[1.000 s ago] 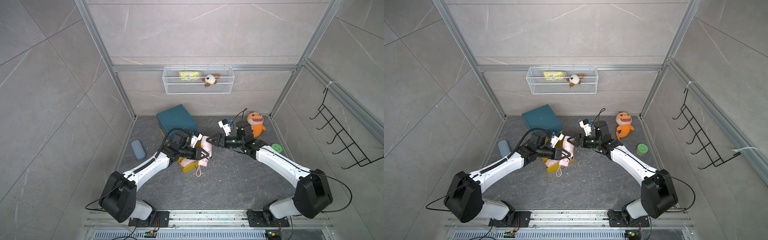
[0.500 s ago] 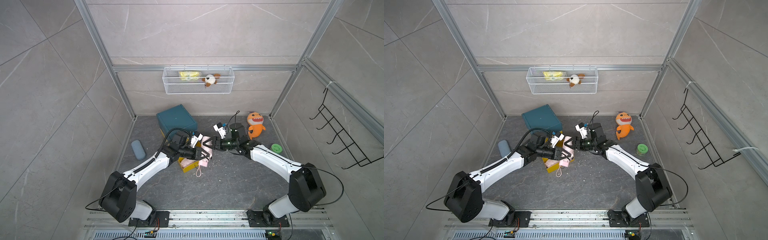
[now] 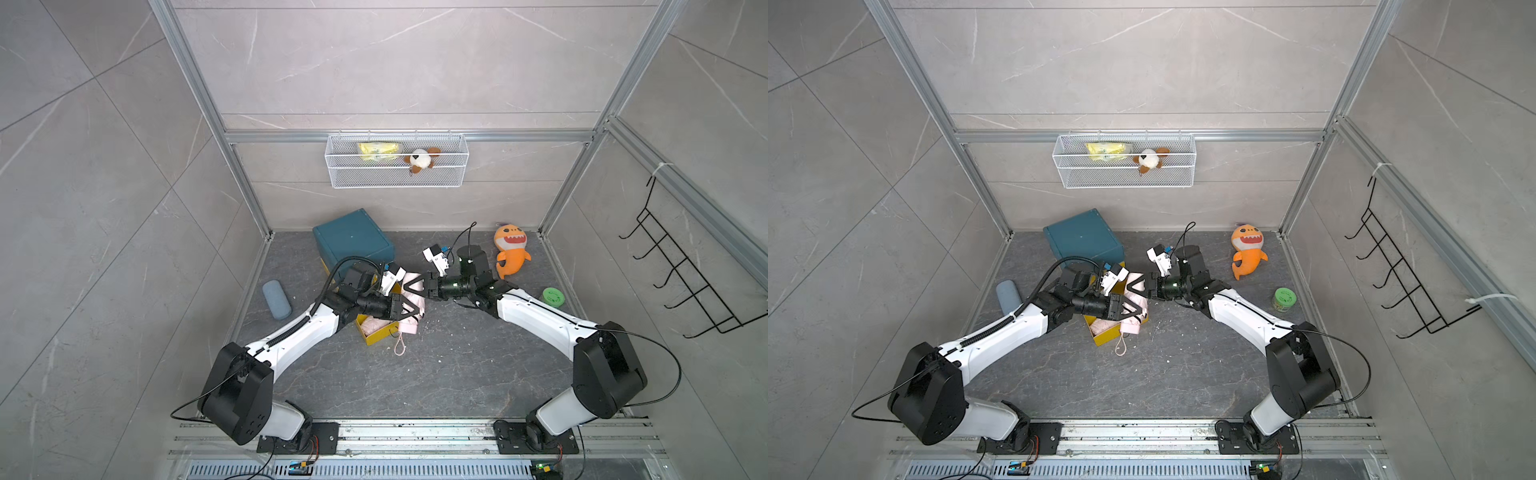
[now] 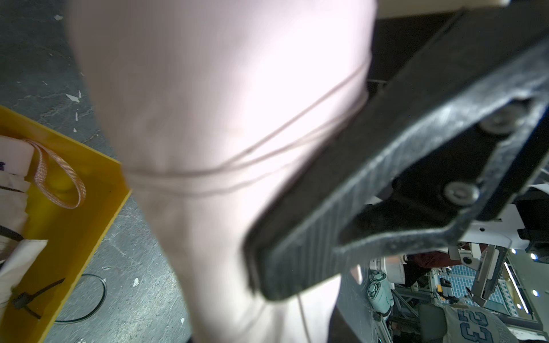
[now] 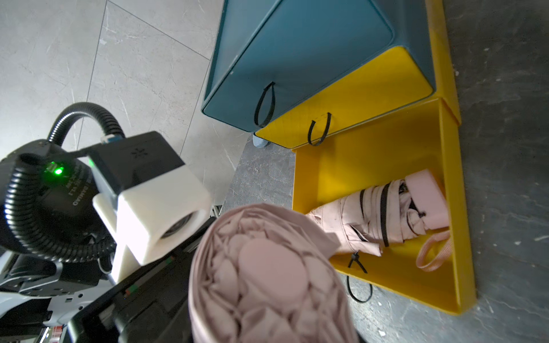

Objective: Place the umbrella in the drawer by color
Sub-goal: Place the umbrella in the drawer.

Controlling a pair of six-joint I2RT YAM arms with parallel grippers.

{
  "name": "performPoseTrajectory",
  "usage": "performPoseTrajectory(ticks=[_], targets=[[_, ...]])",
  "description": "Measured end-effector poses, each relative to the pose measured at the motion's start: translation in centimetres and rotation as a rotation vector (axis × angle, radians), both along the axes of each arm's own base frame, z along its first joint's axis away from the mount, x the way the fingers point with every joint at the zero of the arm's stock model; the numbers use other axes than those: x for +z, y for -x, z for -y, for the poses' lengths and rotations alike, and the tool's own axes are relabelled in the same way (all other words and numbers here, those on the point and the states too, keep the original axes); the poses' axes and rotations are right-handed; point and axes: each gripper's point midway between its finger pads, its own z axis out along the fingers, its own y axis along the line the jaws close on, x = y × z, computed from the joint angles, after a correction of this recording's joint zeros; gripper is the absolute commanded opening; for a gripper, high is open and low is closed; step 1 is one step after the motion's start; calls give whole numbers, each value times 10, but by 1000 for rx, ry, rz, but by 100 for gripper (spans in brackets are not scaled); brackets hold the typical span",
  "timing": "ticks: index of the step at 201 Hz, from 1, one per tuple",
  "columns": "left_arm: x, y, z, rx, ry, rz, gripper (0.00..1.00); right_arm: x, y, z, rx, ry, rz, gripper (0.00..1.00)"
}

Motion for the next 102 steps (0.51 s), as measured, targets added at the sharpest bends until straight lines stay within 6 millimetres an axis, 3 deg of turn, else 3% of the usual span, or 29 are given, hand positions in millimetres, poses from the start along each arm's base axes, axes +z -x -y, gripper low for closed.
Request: performPoseTrajectory(ticks=[23, 36, 64, 102], targets=[[2, -2, -1, 6, 9, -3, 66, -3, -1, 1, -12, 1, -3, 34], [4, -4, -3, 20, 8, 3, 73, -7, -2, 1, -27, -4, -15, 33], [9, -13, -21, 123, -42, 41, 78, -19, -6, 4, -81, -4, -48, 32], [38, -20, -74, 374, -154, 174, 79, -33, -17, 0, -198, -12, -84, 32]])
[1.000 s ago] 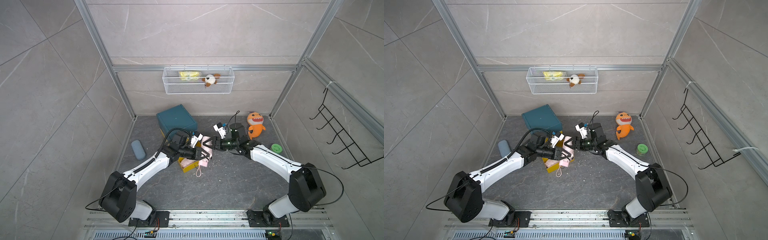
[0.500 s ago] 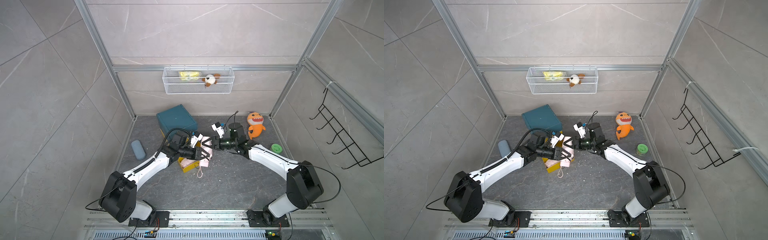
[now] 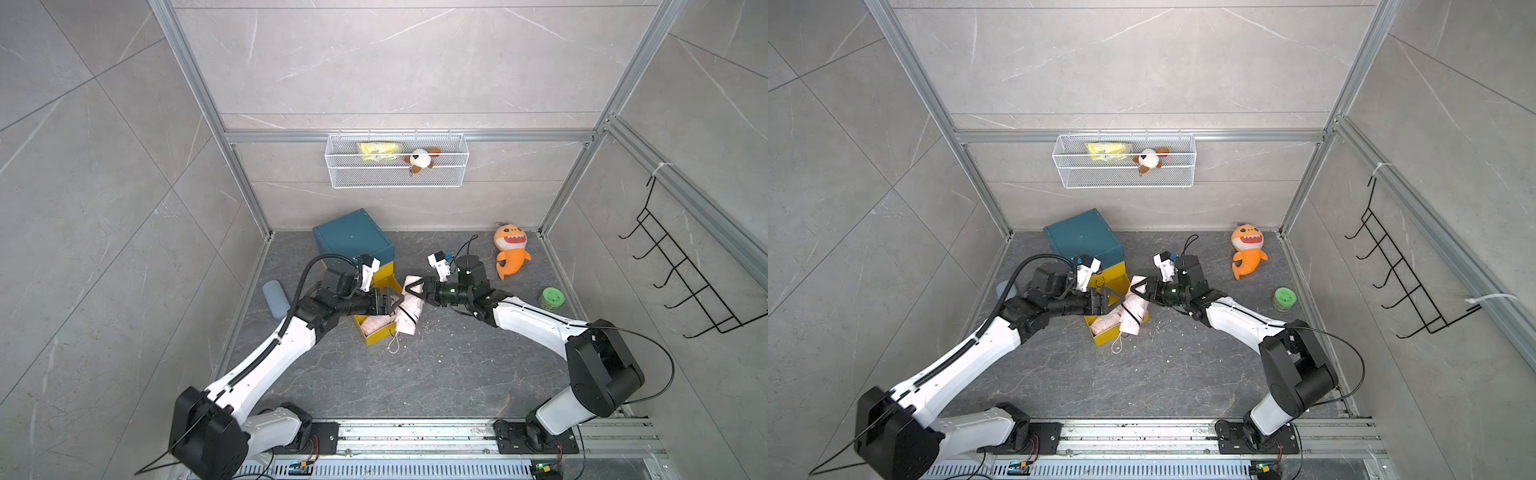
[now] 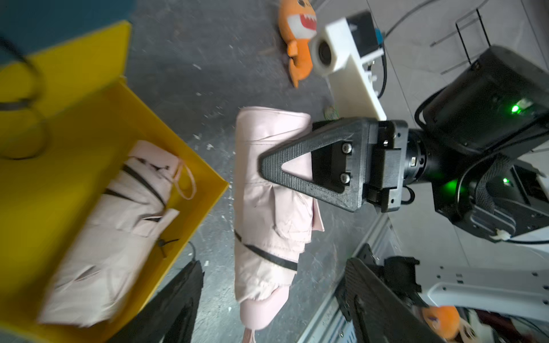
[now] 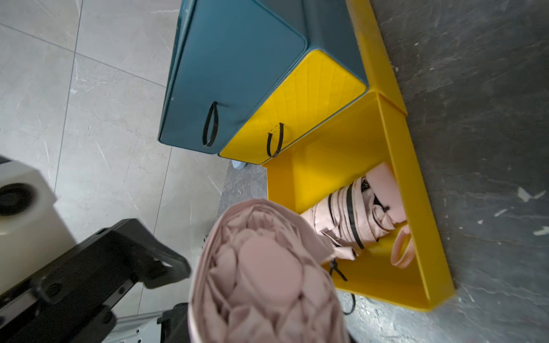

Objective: Place the umbrella in the drawer by color
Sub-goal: Place the umbrella in the drawer.

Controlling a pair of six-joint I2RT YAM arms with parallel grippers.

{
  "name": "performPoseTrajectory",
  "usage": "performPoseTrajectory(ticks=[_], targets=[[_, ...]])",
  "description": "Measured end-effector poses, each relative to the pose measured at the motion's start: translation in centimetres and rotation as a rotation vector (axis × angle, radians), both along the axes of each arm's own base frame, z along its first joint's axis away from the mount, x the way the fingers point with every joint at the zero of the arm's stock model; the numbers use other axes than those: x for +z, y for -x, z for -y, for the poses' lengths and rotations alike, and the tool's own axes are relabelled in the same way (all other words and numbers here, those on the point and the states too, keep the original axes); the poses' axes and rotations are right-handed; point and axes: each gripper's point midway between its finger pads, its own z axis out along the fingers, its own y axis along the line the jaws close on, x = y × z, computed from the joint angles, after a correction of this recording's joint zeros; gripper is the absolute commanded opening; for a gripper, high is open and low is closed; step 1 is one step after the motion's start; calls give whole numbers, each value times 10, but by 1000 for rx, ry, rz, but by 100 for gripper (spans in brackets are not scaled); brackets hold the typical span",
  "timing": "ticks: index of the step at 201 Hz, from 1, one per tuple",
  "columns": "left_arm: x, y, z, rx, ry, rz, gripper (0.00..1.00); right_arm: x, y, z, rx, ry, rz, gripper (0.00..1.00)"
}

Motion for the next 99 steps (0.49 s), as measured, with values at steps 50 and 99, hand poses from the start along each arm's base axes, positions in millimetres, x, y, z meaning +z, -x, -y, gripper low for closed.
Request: performPoseTrajectory(ticks=[50, 99], targets=[[-14, 14, -52, 193, -128, 28, 82, -25, -13, -40, -155, -30, -30, 32], [-37, 24, -70, 241, -191, -8, 82, -53, -35, -49, -362, -9, -26, 33]])
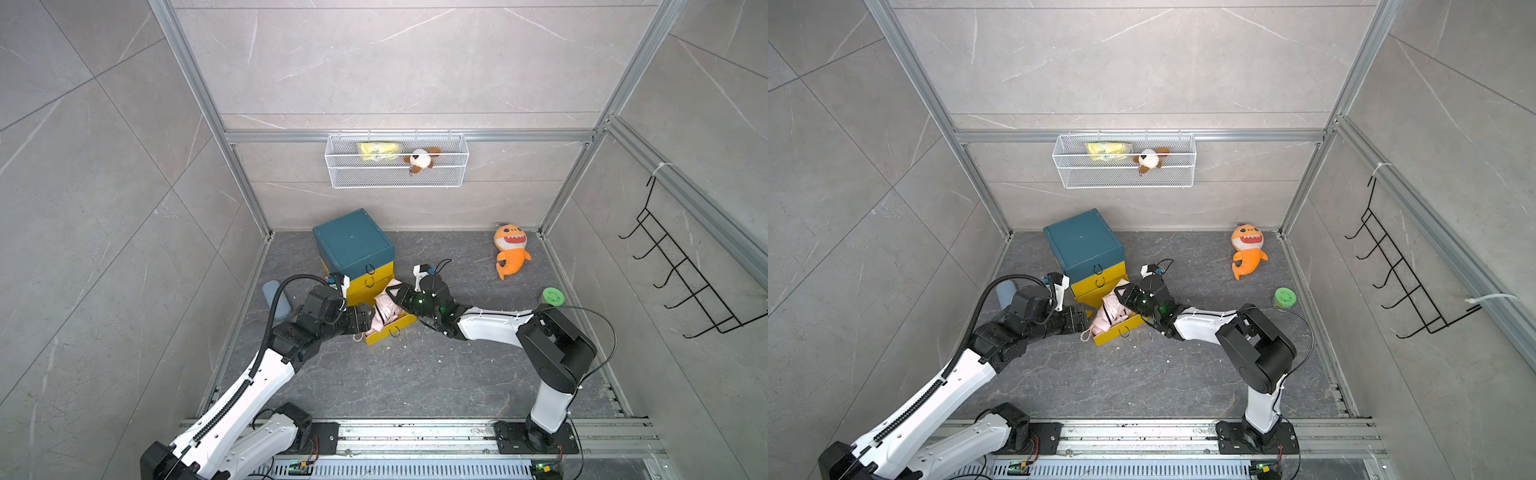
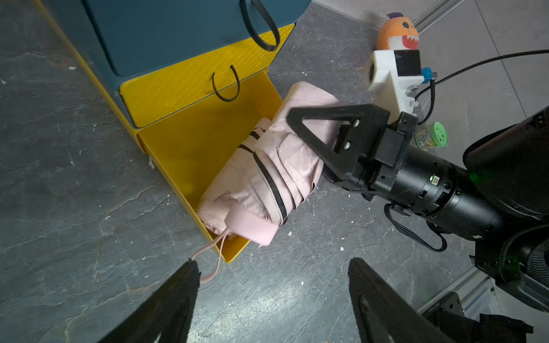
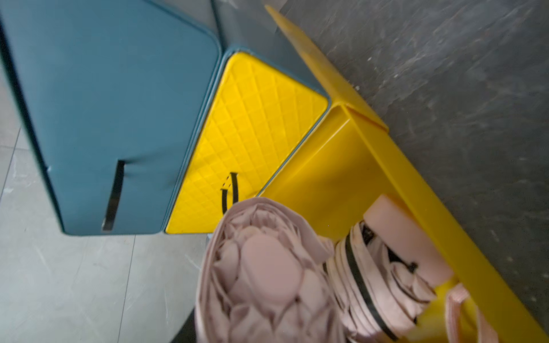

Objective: Place the umbrella in the drawer by color
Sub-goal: Place the umbrella in the drawer.

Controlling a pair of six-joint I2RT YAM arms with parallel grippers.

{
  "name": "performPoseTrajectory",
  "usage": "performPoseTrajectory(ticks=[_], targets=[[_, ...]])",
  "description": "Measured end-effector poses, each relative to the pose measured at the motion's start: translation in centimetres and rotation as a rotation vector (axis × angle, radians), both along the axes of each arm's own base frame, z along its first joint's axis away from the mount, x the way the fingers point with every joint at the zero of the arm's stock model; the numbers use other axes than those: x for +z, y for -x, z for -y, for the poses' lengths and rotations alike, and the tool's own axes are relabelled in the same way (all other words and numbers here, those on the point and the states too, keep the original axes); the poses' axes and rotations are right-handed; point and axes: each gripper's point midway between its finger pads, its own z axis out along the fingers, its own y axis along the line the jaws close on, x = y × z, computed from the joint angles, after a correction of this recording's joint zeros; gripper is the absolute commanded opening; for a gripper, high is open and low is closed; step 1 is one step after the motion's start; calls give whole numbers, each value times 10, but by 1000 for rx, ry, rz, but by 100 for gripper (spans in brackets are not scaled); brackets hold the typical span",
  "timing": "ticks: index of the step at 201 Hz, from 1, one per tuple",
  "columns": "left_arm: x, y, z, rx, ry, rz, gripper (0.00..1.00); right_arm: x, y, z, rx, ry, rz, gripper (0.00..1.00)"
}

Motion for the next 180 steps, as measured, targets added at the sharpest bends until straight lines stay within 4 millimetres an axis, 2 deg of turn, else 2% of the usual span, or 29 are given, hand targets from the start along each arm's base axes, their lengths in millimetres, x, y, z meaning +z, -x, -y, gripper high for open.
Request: performPoseTrajectory(ticks=[26, 54, 87, 123, 180], targets=[[-2, 4, -3, 5, 3, 0, 83, 0, -18, -1, -98, -9, 30, 33], [-7, 7, -4, 9, 4, -10, 82, -1, -28, -5, -164, -10, 49, 34], [-12, 9, -6, 10, 3, -15, 83, -5, -27, -14, -206, 11, 69, 35], [-7, 11, -7, 10, 11, -1, 83, -4, -29, -26, -230, 18, 88, 35], [-14, 13, -7, 9, 8, -16, 83, -15, -29, -25, -274, 63, 92, 35]])
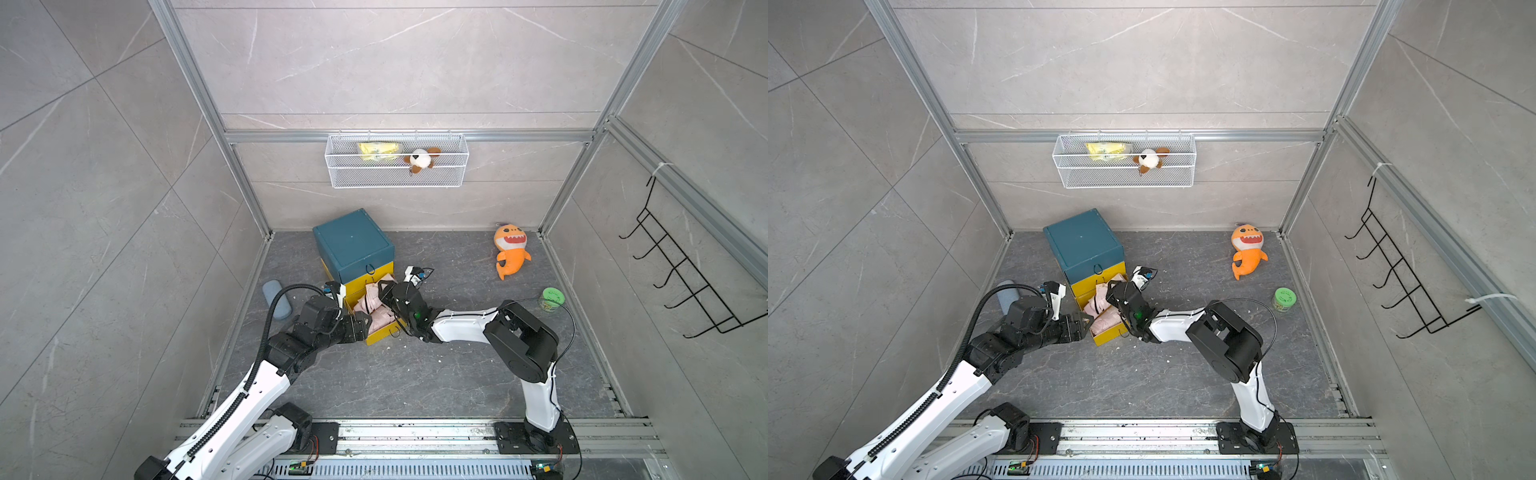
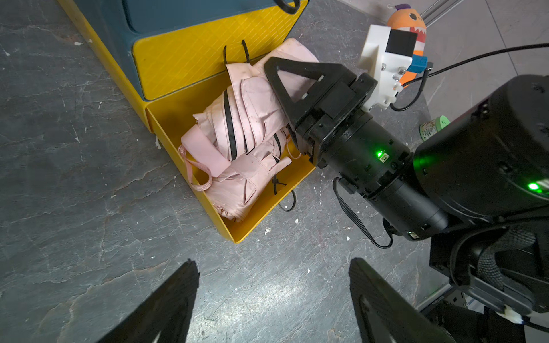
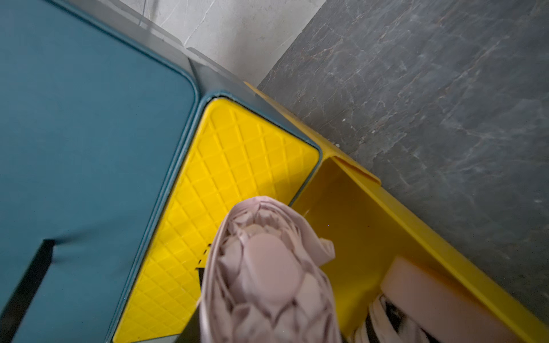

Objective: Place the umbrella in the drawer by color
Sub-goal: Place the umbrella in the drawer.

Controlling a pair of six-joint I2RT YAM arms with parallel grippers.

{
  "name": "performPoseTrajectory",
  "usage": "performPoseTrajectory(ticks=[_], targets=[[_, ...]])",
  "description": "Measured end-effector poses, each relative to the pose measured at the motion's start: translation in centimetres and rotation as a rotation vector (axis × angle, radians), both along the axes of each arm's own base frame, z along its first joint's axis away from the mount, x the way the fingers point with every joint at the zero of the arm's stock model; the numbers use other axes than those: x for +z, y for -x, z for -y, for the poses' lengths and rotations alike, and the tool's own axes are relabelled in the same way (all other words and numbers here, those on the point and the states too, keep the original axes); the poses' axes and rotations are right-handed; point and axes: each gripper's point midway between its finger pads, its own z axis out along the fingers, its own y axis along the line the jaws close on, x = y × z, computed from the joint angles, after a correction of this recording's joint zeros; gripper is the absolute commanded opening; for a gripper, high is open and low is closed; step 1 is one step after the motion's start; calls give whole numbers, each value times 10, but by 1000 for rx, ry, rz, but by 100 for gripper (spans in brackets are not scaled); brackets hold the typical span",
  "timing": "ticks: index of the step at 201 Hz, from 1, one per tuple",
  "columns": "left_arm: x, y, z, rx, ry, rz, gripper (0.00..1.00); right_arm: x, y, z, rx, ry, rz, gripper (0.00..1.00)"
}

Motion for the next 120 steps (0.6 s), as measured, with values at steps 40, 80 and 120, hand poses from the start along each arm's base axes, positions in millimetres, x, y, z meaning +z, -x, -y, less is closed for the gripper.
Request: performPoseTrajectory(ticks=[40, 80, 120], targets=[[0, 0, 0, 3, 3, -1, 83, -1, -2, -2, -12, 7, 7, 36], [-1, 0, 0, 4, 4, -2, 83, -7, -5, -7, -11, 22, 8, 54], [-5, 1, -1, 5, 1, -10, 83, -11, -1, -6, -18, 56, 7, 67]])
